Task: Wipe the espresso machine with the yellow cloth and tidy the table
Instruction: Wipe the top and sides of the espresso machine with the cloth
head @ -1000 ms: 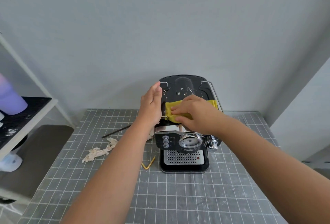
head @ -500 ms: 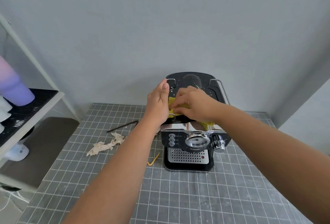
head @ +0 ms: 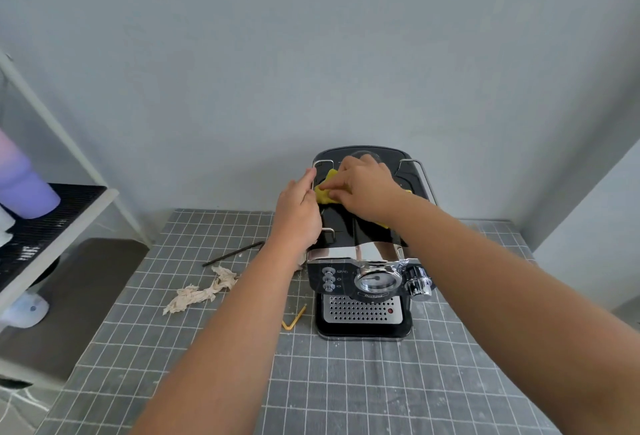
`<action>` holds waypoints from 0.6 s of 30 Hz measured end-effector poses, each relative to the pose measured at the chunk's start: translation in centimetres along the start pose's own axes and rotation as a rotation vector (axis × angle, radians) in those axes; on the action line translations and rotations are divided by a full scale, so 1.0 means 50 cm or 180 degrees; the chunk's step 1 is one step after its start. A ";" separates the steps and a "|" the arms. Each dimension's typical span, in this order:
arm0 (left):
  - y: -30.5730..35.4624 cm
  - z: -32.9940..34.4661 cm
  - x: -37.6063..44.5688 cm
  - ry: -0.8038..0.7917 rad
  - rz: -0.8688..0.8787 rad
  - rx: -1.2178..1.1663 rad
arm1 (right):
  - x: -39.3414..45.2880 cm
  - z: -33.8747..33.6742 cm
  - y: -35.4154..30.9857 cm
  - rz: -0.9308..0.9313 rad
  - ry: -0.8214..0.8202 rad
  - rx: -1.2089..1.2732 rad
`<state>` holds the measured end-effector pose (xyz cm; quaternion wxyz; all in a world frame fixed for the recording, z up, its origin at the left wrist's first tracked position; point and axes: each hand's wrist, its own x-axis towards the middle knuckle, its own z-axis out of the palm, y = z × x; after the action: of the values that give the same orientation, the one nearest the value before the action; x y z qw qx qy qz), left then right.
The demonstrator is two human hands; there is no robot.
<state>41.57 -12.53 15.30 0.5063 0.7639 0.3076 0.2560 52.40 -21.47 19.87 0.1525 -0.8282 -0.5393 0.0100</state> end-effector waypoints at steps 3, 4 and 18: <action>0.009 -0.001 -0.004 -0.0008 -0.0027 0.0151 | -0.023 0.000 0.002 -0.0353 -0.0185 -0.0021; 0.012 -0.001 -0.006 -0.0022 -0.0007 0.0208 | -0.033 -0.004 0.010 -0.0467 -0.0250 0.0053; 0.016 0.000 -0.010 -0.0091 -0.0094 0.0070 | 0.003 -0.001 0.026 -0.0383 -0.0128 -0.0204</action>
<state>41.37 -13.13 15.99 0.5059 0.7684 0.3144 0.2342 53.61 -21.82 19.57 0.1153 -0.7984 -0.5910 0.0003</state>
